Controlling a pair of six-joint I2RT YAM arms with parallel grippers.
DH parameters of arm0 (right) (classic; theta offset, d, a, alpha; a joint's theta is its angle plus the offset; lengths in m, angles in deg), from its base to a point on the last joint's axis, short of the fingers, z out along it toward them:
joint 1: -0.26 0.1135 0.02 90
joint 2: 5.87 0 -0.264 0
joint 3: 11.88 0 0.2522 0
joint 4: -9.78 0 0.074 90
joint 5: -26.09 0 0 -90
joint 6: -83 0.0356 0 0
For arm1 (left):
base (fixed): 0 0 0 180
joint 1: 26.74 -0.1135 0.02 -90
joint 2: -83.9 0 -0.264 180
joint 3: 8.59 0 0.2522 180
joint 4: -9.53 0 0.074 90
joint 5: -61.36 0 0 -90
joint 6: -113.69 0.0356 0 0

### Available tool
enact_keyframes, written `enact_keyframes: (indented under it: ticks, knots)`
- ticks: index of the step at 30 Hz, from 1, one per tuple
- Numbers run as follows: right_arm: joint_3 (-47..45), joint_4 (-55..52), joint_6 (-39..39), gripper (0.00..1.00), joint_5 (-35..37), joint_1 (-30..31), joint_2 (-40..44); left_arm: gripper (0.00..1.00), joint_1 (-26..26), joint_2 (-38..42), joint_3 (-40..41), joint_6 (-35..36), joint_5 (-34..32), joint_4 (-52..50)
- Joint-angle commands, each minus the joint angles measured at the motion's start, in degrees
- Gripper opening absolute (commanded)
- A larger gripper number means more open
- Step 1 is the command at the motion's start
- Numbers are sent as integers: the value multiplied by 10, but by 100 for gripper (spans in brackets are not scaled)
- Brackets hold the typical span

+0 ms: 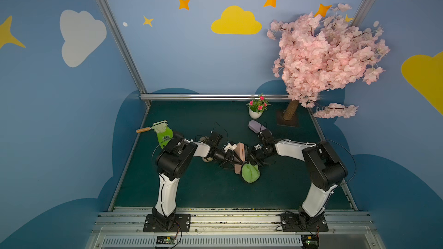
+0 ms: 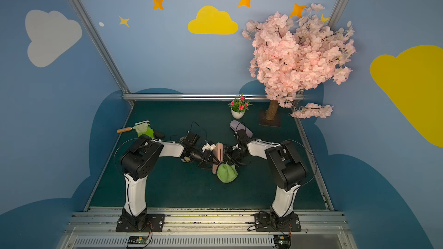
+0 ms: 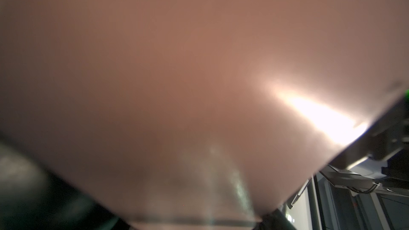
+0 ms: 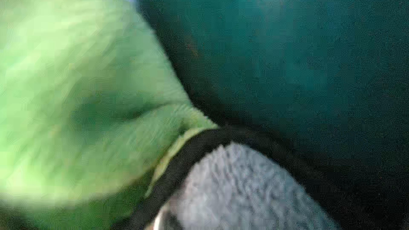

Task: Wipe the eyeglass case
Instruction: Wipe the dirt from the eyeglass case.

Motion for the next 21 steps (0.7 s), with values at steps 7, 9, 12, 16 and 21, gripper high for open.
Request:
enact_keyframes:
  ticks: [7,9,12,16,21]
  knots:
    - [68,102,28,0,-20,4,-77,3,40,-26,-28,28,-15,-19]
    - [38,138,43,0,-62,16,-71,3,35,-27,-28,23,-20,-17]
    - [-16,155,45,0,-126,50,-43,3,20,-29,-30,6,-28,0]
    - [-111,142,50,0,-128,118,23,3,6,-43,-58,-11,-48,6]
    - [-206,259,151,0,-147,188,75,3,1,-70,-93,-9,-68,-17]
